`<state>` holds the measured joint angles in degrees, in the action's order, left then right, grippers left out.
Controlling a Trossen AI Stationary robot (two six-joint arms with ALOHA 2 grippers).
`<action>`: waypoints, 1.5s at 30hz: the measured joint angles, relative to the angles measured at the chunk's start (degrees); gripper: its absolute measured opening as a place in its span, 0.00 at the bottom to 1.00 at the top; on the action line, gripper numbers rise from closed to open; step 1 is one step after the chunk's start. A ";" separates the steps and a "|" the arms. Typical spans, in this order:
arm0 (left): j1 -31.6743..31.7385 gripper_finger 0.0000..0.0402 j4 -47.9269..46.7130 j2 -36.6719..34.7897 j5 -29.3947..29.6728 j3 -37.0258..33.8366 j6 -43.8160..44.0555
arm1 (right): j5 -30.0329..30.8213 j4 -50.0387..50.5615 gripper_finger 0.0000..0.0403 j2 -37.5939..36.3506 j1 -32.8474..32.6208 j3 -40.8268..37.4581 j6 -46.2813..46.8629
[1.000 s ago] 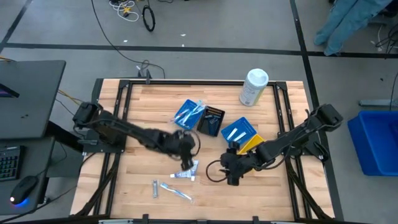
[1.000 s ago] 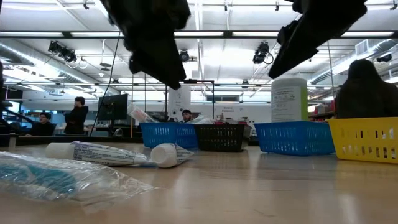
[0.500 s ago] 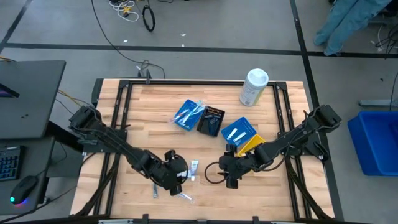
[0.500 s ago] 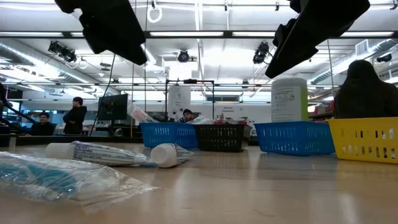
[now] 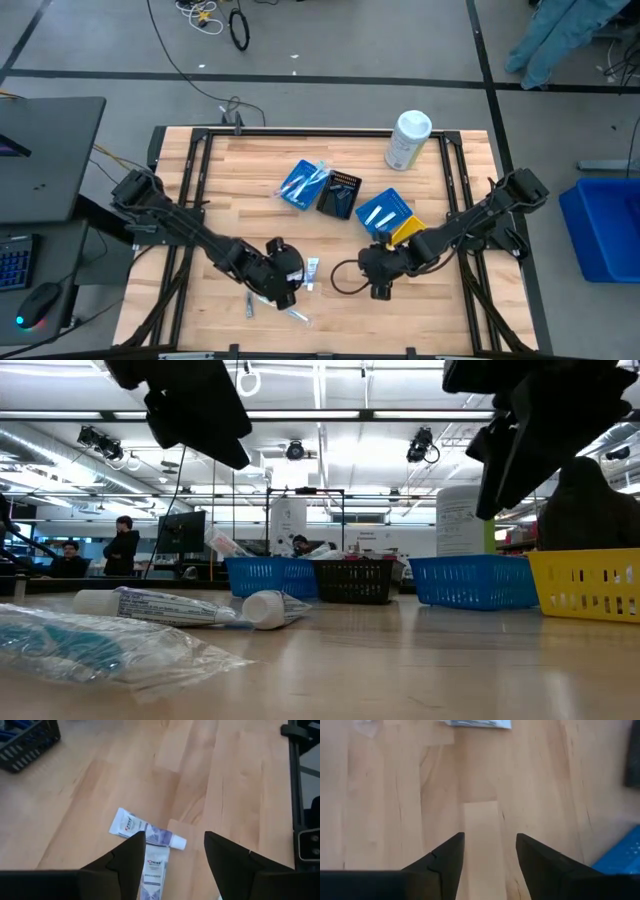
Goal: Pick & Place Travel size toiletries
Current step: Put the nail cutter into the right blue basket
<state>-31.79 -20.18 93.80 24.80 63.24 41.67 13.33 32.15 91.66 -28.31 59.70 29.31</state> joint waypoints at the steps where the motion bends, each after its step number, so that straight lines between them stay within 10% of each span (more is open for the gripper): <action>1: 0.16 0.52 -0.01 0.00 -0.09 0.00 0.01 | -0.02 0.32 0.46 0.00 0.04 0.00 1.13; 18: -6.72 0.51 1.18 6.76 -15.14 -0.02 -1.84 | -0.03 -3.71 0.40 -0.04 -0.01 0.00 0.86; 31: -10.60 0.49 -5.62 8.55 -14.17 0.04 0.68 | -0.03 -5.45 0.43 -0.04 -0.03 0.00 -0.71; 45: -11.41 0.46 -15.06 8.41 -20.75 0.04 33.92 | -0.01 -5.45 0.45 -0.04 -0.07 0.00 -1.81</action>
<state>-43.20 -35.25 102.21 4.05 63.29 75.59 13.32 26.70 91.61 -28.38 59.70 27.50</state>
